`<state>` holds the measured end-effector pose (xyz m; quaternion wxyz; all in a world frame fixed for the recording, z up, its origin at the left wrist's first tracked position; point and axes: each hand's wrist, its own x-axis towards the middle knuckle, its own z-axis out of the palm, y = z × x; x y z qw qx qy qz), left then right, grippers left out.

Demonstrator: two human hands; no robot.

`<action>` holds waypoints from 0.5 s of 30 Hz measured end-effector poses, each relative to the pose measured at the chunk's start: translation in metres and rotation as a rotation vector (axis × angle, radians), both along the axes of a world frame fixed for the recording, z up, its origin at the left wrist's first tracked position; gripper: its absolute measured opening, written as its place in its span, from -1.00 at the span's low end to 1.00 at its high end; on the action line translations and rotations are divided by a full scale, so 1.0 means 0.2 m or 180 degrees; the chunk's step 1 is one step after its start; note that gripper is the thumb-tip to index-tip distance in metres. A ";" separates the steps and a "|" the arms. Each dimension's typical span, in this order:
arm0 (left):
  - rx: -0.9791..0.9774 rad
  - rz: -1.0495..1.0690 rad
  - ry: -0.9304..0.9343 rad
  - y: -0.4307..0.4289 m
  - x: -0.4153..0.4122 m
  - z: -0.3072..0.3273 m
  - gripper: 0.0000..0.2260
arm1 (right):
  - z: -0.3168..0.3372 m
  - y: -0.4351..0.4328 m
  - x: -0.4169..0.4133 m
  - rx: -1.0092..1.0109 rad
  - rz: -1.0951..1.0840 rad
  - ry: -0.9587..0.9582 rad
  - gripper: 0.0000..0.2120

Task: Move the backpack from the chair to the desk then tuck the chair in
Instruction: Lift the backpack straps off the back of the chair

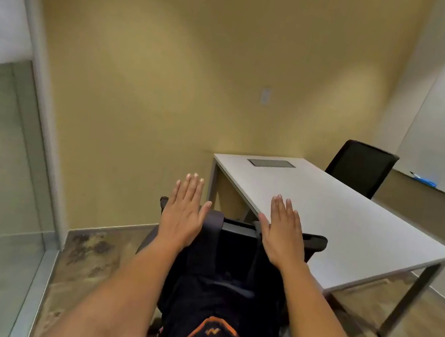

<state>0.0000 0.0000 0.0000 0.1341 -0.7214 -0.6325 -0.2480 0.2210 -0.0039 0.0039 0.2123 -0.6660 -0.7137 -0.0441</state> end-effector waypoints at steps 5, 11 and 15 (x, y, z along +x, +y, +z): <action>-0.0127 -0.0116 -0.0145 -0.02 0.00 -0.13 -0.48 | -0.08 -0.03 0.00 -0.0075 0.0037 0.0126 -0.41; -0.0124 -0.0381 -0.0309 -0.05 -0.02 -0.23 -0.56 | -0.13 -0.06 -0.02 0.0066 -0.0001 0.0058 -0.49; 0.0052 -0.0437 -0.0713 -0.06 0.00 -0.23 -0.62 | -0.12 -0.07 -0.03 0.0226 -0.0022 0.0081 -0.56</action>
